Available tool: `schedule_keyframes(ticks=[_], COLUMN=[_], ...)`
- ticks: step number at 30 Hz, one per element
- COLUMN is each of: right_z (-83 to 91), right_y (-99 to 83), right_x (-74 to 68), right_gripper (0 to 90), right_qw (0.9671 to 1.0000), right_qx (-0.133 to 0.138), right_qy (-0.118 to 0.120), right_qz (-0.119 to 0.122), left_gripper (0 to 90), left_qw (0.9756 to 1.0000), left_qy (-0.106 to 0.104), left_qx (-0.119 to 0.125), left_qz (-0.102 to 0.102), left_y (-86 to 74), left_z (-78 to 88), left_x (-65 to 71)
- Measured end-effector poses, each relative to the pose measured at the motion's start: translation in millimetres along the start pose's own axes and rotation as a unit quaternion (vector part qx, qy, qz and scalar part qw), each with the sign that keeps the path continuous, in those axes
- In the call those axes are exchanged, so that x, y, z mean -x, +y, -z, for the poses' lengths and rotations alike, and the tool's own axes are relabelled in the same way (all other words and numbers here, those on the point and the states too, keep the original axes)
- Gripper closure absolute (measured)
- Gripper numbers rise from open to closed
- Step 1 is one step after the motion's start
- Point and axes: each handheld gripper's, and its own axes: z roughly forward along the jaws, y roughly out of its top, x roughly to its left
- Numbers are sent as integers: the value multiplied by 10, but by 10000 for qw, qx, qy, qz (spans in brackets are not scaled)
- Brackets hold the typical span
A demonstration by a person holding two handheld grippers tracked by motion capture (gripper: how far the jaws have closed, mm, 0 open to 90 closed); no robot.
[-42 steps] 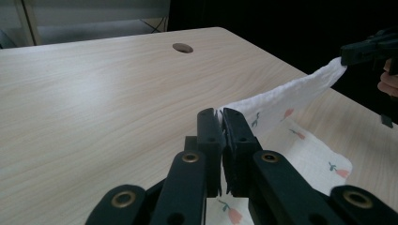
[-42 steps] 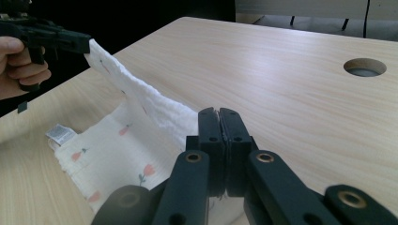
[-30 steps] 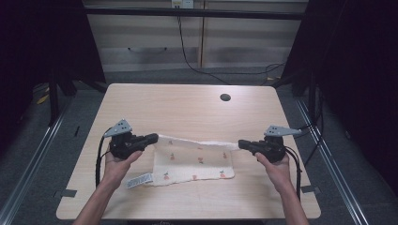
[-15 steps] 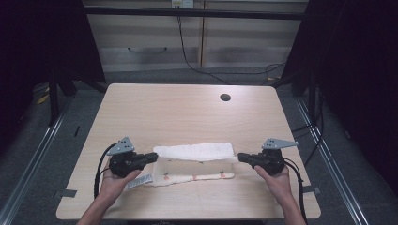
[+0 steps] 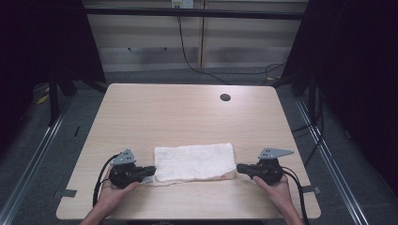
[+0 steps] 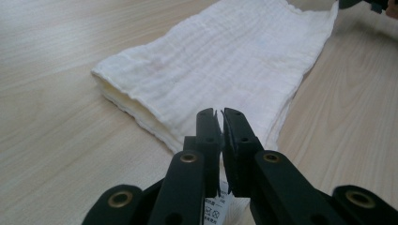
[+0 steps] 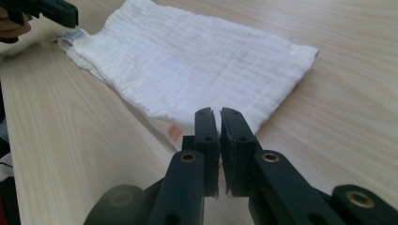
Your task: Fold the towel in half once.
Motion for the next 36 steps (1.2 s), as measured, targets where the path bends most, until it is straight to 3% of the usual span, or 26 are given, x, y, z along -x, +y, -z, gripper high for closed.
schedule_keyframes(ticks=[7,14,18,22,25,29,30,31,33,36], right_z=[33,123,-7,-178,-277,-413,-465,-465,-536,-658], right_y=[-23,4,106,236,304,463,532,532,544,471], right_x=[-46,-49,19,70,87,191,243,243,278,286], right_gripper=[819,722,698,699,698,690,711,711,760,763], right_qw=[10000,9998,9998,9999,9999,9998,9994,9994,9993,9982], right_qx=[38,173,88,59,14,9,-149,-149,-297,-520], right_qy=[27,-62,-131,-119,-109,-196,-262,-262,-74,-178], right_qz=[-4,-67,-76,-34,6,-18,145,145,227,237], left_gripper=[821,782,783,775,769,754,754,754,754,754], left_qw=[9997,9997,9999,9997,9997,9995,9991,9991,9989,9990], left_qy=[9,8,2,29,21,5,-108,-108,0,-36], left_qx=[218,186,132,103,87,-144,-295,-295,-439,-375], left_qz=[132,130,107,227,234,285,270,270,169,220], left_y=[32,105,235,315,329,298,267,267,242,218], left_z=[53,18,-130,-268,-325,-449,-502,-502,-543,-548], left_x=[-45,-107,-179,-252,-276,-307,-309,-309,-309,-331])
